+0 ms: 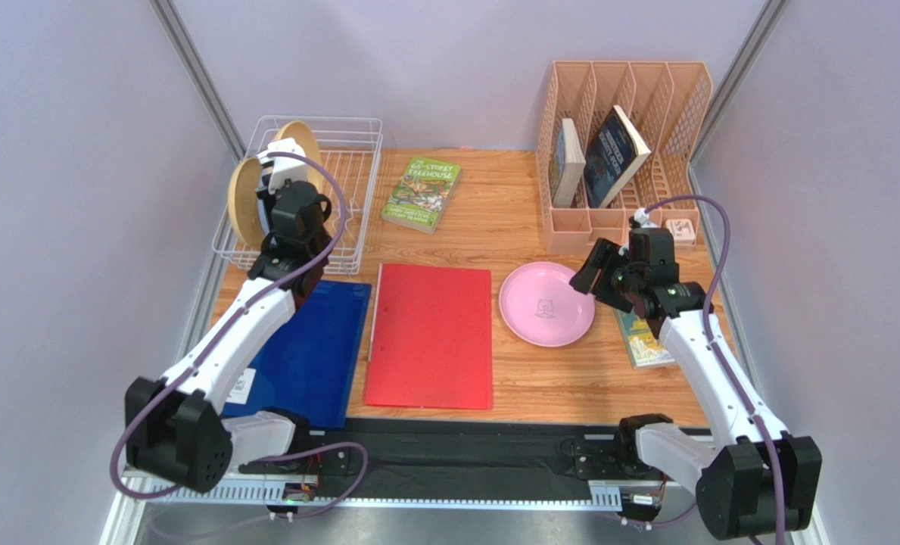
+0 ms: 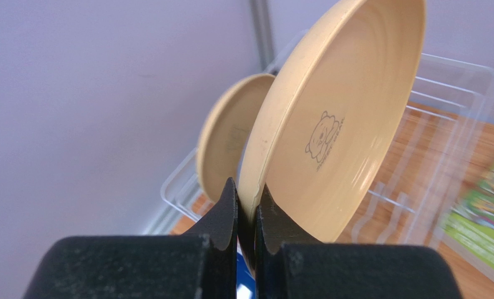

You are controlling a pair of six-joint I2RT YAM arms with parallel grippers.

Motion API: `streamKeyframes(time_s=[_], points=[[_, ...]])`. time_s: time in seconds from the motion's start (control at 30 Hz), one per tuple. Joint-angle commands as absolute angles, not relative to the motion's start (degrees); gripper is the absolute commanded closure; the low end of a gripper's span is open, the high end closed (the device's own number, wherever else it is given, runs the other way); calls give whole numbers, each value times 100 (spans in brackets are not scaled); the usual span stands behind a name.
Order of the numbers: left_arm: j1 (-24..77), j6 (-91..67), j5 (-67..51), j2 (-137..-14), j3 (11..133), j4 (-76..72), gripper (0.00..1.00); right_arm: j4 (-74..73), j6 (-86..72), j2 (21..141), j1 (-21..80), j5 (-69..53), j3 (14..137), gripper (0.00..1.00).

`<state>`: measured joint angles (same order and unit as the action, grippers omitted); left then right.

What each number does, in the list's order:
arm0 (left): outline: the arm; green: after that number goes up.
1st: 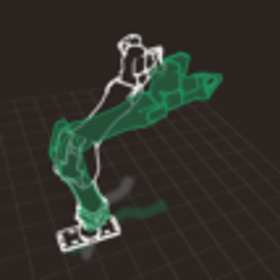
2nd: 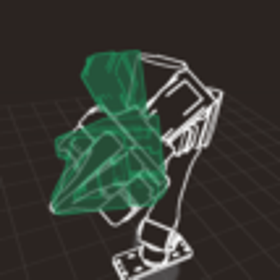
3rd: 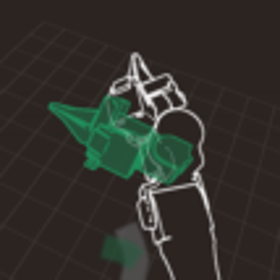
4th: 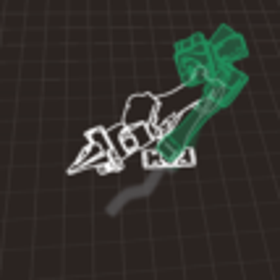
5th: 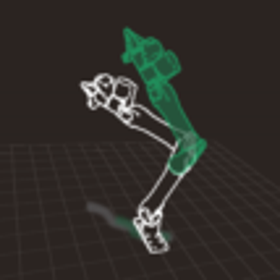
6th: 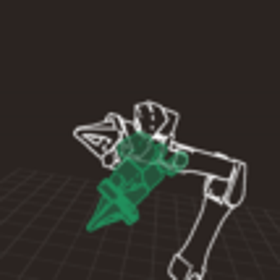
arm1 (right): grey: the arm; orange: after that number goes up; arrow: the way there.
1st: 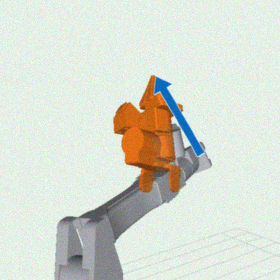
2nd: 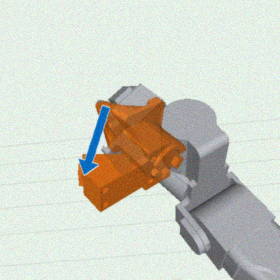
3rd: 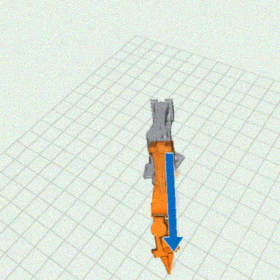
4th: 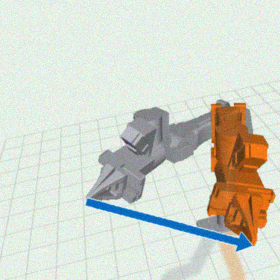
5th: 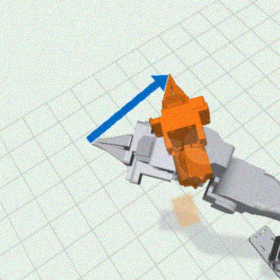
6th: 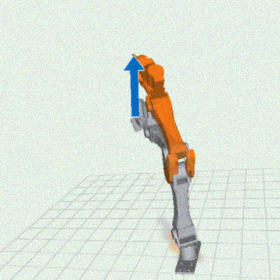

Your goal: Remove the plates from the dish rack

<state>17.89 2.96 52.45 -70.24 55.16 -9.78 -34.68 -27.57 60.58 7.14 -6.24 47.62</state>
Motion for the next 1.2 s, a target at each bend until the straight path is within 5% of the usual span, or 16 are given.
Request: streamKeyframes(time_s=[0.0, 0.33, 0.77, 0.87, 0.9, 1.0, 1.07, 1.1, 1.17], points=[[1819, -1334, 3606, -6355, 5801, 886, 100, -2464, -2776, 6002, 922, -1853, 4886, 30], [1819, -3206, 487, -6003, 5380, 1257, 100, -537, -3577, 8021, 2082, -2874, 5984, 30], [1811, -4078, -992, -5889, 4747, 204, 100, 633, -4131, 9509, 2768, -3041, 6969, 31], [1811, -4122, -1344, -5915, 4711, 35, 100, 773, -4122, 9668, 2786, -3138, 6979, 47], [1811, -4139, -1388, -5959, 4702, 35, 100, 747, -4096, 9703, 2786, -3155, 6979, 66], [1811, -4122, -1486, -6020, 4711, 70, 100, 520, -3999, 9616, 2777, -3103, 6908, 100], [1811, -4052, -1240, -5977, 4720, 263, 89, 56, -3824, 9326, 2699, -2597, 6733, 100], [1811, -3939, -1100, -5881, 4728, 368, 65, -139, -3762, 9212, 2646, -2462, 6645, 100], [1811, -3789, -652, -5740, 4729, 614, 34, -534, -3674, 8790, 2331, -2155, 6277, 100]])
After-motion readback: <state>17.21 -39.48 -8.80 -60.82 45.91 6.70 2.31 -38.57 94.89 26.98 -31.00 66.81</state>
